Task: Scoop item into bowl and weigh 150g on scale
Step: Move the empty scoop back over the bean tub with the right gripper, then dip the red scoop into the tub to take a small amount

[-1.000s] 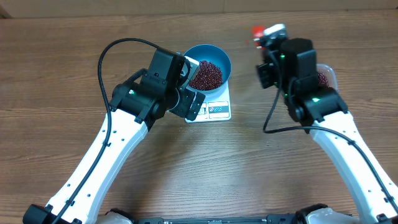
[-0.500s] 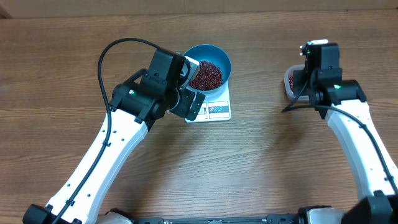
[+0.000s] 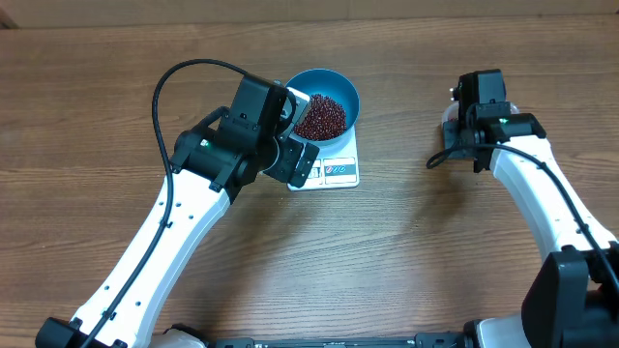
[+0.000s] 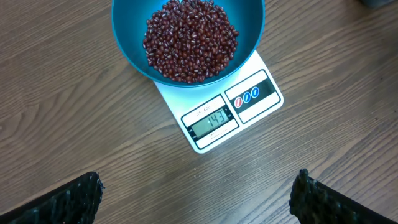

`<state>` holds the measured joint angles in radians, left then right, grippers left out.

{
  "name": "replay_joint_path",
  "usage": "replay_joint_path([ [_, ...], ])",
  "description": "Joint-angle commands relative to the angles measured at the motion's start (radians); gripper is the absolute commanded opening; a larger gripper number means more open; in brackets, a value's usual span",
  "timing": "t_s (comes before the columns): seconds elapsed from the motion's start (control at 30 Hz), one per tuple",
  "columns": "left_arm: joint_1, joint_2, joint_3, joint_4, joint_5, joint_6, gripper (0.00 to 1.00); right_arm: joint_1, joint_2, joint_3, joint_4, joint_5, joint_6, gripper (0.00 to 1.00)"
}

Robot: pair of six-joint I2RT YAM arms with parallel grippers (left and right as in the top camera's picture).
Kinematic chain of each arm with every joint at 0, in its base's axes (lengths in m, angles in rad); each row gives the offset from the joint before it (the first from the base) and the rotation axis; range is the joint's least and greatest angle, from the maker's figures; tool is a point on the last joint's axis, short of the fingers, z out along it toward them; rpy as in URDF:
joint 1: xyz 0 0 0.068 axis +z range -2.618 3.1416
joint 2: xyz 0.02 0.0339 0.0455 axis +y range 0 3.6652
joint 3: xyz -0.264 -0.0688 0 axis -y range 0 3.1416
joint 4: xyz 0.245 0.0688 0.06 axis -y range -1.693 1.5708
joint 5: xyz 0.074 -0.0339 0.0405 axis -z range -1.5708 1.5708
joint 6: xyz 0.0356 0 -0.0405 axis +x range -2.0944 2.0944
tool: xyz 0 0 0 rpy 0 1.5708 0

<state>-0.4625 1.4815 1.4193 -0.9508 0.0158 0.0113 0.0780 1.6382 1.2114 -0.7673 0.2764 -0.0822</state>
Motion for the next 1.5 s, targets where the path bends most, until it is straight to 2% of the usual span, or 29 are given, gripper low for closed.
replay_joint_path([
  [0.0, 0.004, -0.002, 0.016, 0.002, 0.011, 0.019, 1.0, -0.016, 0.008, -0.015, 0.026, -0.002, 0.008, 0.04],
  [0.23, 0.004, -0.002, 0.016, 0.002, 0.011, 0.019, 1.0, -0.071, 0.016, -0.023, 0.055, -0.077, 0.008, 0.04],
  [0.53, 0.004, -0.002, 0.016, 0.002, 0.011, 0.019, 1.0, -0.139, 0.028, -0.023, 0.066, -0.312, 0.008, 0.04],
  [1.03, 0.004, -0.002, 0.016, 0.002, 0.011, 0.019, 1.0, -0.154, 0.028, -0.023, 0.051, -0.462, 0.02, 0.04],
  [1.17, 0.004, -0.002, 0.016, 0.002, 0.011, 0.019, 1.0, -0.193, 0.028, -0.023, 0.051, -0.494, 0.038, 0.04],
  [1.47, 0.004, -0.002, 0.016, 0.002, 0.01, 0.019, 1.0, -0.339, 0.028, -0.023, 0.052, -0.733, 0.037, 0.04],
])
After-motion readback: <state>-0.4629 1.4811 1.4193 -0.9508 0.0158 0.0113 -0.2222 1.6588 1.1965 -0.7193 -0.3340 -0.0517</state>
